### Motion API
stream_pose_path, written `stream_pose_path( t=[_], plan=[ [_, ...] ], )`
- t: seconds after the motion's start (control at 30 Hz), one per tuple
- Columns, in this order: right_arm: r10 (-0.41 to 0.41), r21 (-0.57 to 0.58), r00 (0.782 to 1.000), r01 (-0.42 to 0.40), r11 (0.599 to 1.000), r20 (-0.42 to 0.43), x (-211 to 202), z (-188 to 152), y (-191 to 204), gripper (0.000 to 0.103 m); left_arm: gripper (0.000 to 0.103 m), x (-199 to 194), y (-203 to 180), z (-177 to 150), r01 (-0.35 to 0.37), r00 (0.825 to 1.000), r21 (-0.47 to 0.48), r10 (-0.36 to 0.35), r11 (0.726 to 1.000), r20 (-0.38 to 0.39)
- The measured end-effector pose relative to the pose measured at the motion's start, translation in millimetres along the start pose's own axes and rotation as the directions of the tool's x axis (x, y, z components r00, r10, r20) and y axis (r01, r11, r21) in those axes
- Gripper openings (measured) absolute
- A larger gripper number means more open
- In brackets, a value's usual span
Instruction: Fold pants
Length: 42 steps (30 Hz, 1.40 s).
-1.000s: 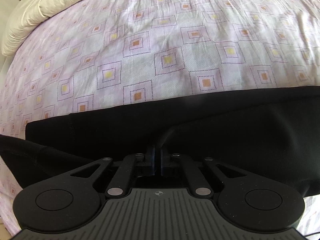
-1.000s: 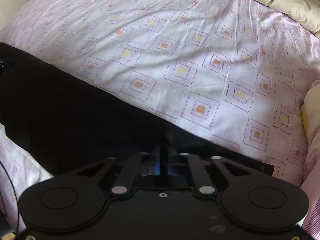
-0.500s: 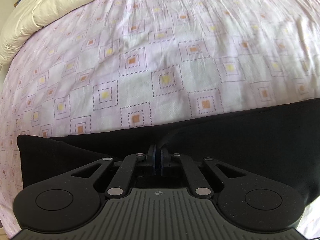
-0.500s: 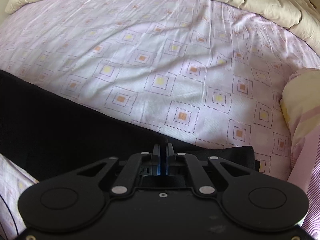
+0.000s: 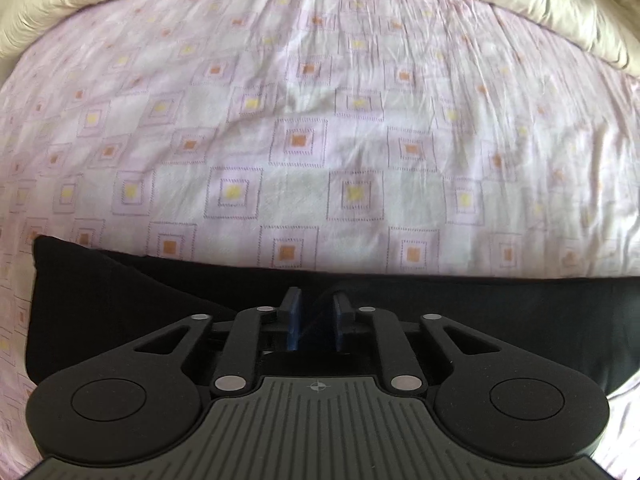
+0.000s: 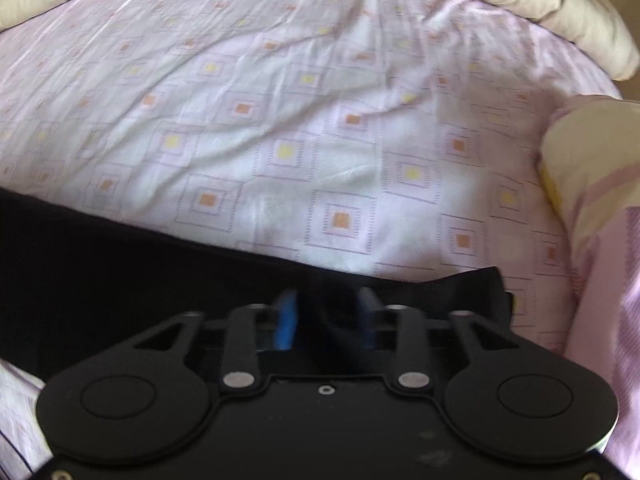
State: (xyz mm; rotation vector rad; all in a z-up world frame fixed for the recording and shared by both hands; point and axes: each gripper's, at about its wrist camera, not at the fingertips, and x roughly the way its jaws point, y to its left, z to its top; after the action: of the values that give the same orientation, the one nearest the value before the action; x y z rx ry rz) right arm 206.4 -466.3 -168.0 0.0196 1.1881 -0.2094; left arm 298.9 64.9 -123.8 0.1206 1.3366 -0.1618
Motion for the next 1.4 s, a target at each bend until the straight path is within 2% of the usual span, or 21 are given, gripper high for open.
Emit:
stream_pose_path(
  t=[0.13,0.27,0.37,0.57,0.73,0.8,0.93,1.07,1.13,1.23,1.3,1.4],
  plan=[
    [-0.012,0.097,0.995,0.002,0.995,0.099,-35,-1,5,0.049,0.026,-12,5,9,0.026,0.999,-0.012,-0.026,1.000,0.034],
    [0.097,0.125,0.980,-0.120,0.985,0.177,-72,-8,34,0.050,0.027,-22,11,12,-0.008,0.997,-0.016,0.009,1.000,0.079],
    [0.205,0.109,0.957,-0.231,0.967,0.205,-93,-17,73,0.054,0.028,-29,23,0,0.001,0.996,-0.028,0.002,1.000,0.093],
    [0.405,0.051,0.899,-0.418,0.907,0.166,-114,-46,180,0.056,0.034,-27,51,-45,-0.037,0.996,0.020,0.035,0.999,0.084],
    [0.492,0.003,0.867,-0.494,0.870,0.074,-114,-73,265,0.057,0.034,-17,82,-79,-0.070,0.996,0.075,0.066,0.995,0.053],
    [0.507,-0.011,0.861,-0.507,0.862,0.036,-113,-84,293,0.057,0.034,-12,95,-87,-0.084,0.996,0.097,0.080,0.992,0.046],
    [0.510,-0.017,0.860,-0.510,0.860,-0.031,-107,-99,336,0.057,0.034,3,123,-89,-0.078,0.997,0.085,0.076,0.993,0.024],
    [0.486,-0.009,0.871,-0.487,0.873,-0.071,-100,-106,360,0.059,0.034,14,145,-71,0.008,1.000,0.018,-0.008,1.000,0.010],
    [0.470,-0.007,0.879,-0.472,0.881,-0.084,-98,-106,370,0.060,0.034,16,149,-59,-0.025,0.999,-0.001,0.025,1.000,0.022],
    [0.449,-0.007,0.888,-0.452,0.892,-0.098,-98,-105,382,0.060,0.034,12,157,-41,-0.012,1.000,-0.071,0.011,0.997,-0.015],
    [0.453,-0.015,0.889,-0.455,0.890,-0.070,-108,-98,387,0.060,0.034,-2,159,-35,0.000,0.999,-0.073,0.003,0.997,0.032],
    [0.475,-0.057,0.880,-0.474,0.879,0.013,-126,-81,392,0.061,0.034,-11,164,-35,-0.031,0.997,-0.036,0.033,0.999,0.066]
  ],
)
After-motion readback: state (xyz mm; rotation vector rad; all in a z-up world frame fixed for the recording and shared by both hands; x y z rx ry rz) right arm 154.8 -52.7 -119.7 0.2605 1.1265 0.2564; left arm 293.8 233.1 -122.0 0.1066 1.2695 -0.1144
